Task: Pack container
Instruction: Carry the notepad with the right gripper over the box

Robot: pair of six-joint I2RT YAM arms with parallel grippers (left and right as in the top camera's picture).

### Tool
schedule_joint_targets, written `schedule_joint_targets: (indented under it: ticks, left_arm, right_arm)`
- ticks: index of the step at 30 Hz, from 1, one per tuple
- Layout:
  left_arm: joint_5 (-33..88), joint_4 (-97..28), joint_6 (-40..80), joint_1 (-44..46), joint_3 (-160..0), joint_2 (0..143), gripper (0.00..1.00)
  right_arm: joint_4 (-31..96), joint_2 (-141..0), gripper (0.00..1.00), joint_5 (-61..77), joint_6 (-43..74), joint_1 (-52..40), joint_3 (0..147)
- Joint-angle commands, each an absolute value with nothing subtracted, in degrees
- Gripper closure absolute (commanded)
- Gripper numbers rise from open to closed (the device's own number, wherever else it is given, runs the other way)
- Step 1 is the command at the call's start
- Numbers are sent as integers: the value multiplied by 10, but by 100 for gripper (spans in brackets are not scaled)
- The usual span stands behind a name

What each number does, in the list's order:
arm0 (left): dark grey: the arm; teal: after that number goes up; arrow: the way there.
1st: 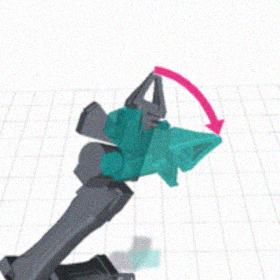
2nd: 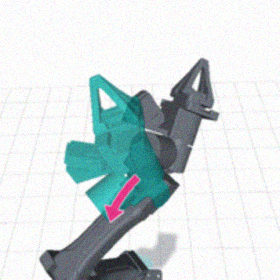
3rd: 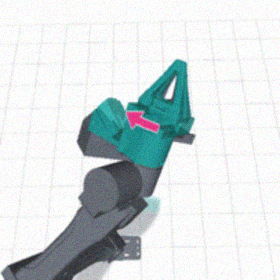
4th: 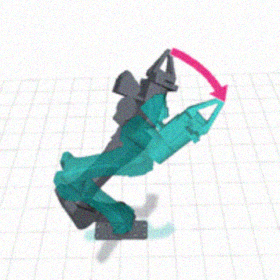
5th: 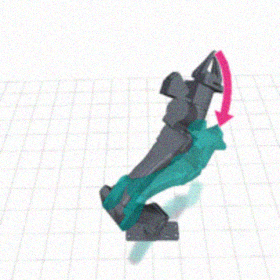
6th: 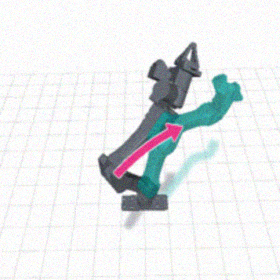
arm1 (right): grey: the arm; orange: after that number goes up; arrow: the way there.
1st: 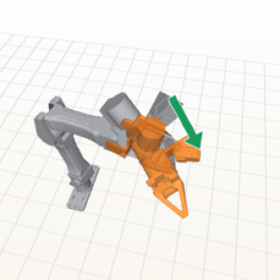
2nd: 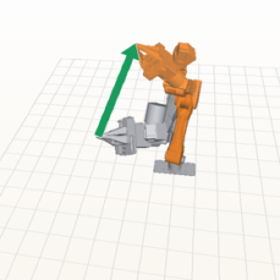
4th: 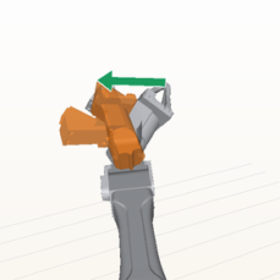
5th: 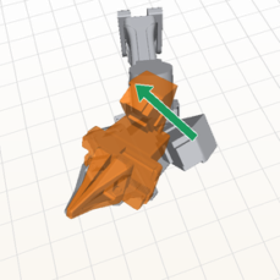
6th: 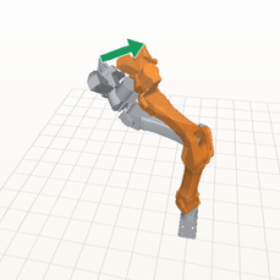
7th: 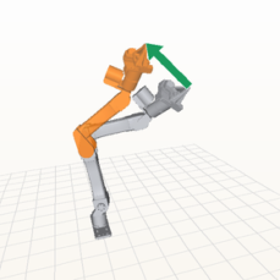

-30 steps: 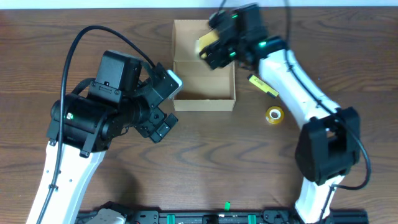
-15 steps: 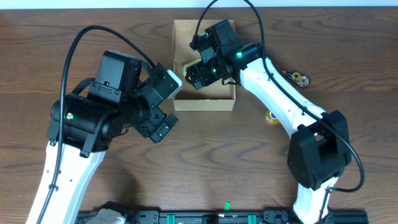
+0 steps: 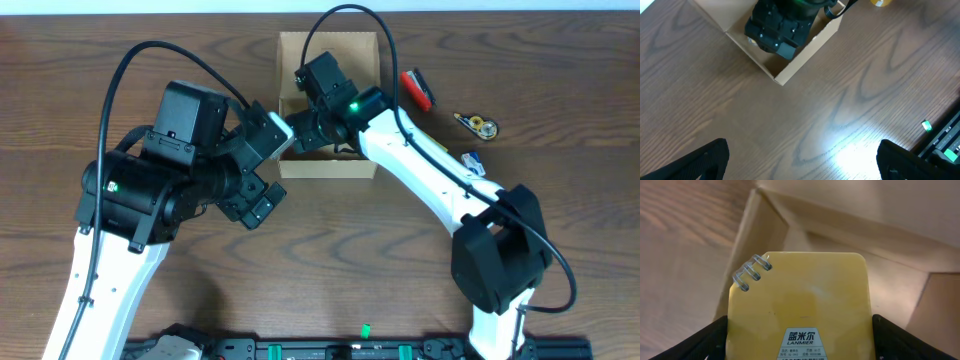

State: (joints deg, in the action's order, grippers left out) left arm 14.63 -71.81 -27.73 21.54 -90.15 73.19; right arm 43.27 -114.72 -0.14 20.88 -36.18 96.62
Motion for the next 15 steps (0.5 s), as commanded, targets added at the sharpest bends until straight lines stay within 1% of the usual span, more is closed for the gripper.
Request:
schedule_joint_targets:
  ticks: [1, 15]
  left_arm:
    - [144, -720, -283, 215, -919, 731, 5]
    - [144, -720, -283, 215, -919, 731, 5]
  right_arm:
    - [433, -1157, 54, -32, 262, -361, 974]
    - [446, -1199, 53, -40, 300, -391, 974]
